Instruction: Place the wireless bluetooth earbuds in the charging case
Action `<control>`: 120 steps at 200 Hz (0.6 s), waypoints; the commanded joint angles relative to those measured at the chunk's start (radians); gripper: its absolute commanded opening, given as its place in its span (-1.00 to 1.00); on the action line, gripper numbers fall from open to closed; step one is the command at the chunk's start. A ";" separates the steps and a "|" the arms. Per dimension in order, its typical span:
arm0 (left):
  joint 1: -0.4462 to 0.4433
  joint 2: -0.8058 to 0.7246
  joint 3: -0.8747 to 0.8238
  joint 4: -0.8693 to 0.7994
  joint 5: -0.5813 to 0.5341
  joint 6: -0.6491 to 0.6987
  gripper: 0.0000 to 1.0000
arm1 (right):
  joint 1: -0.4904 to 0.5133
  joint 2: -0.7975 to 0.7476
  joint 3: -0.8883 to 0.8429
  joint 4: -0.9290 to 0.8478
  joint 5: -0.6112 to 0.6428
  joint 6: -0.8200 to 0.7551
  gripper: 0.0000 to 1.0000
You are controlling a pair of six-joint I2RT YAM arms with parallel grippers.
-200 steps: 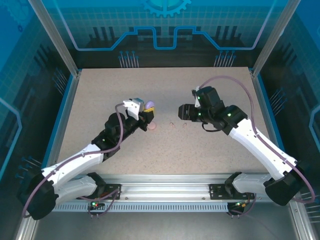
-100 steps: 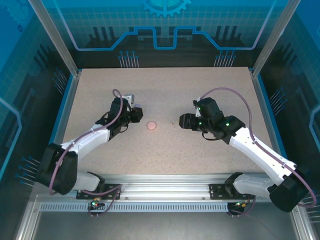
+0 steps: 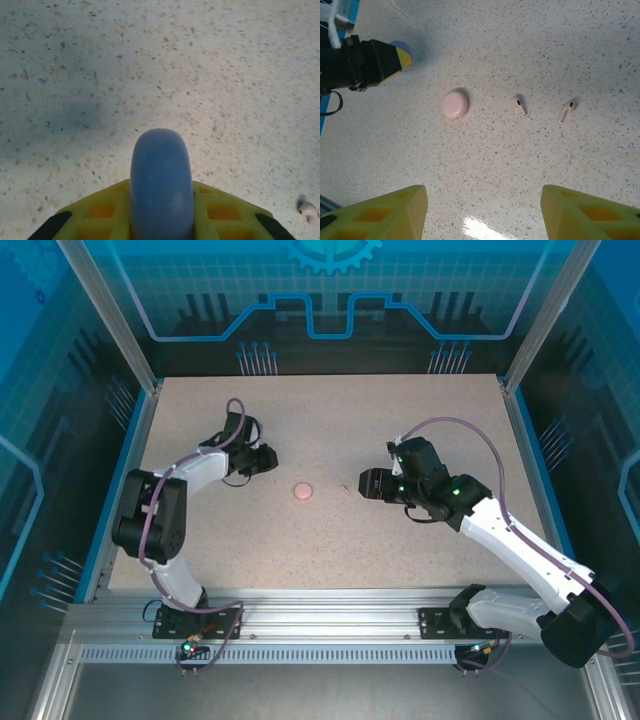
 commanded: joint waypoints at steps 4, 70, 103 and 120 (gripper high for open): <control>0.020 0.061 0.084 -0.122 0.052 0.056 -1.00 | -0.015 0.002 0.017 0.018 -0.013 -0.021 0.24; 0.070 0.152 0.126 -0.159 0.073 0.066 -0.87 | -0.020 0.045 0.064 0.012 -0.026 -0.035 0.24; 0.091 0.169 0.134 -0.166 0.080 0.062 -0.71 | -0.020 0.054 0.074 0.011 -0.029 -0.034 0.24; 0.095 0.180 0.149 -0.183 0.082 0.062 -0.64 | -0.020 0.057 0.079 0.012 -0.031 -0.034 0.24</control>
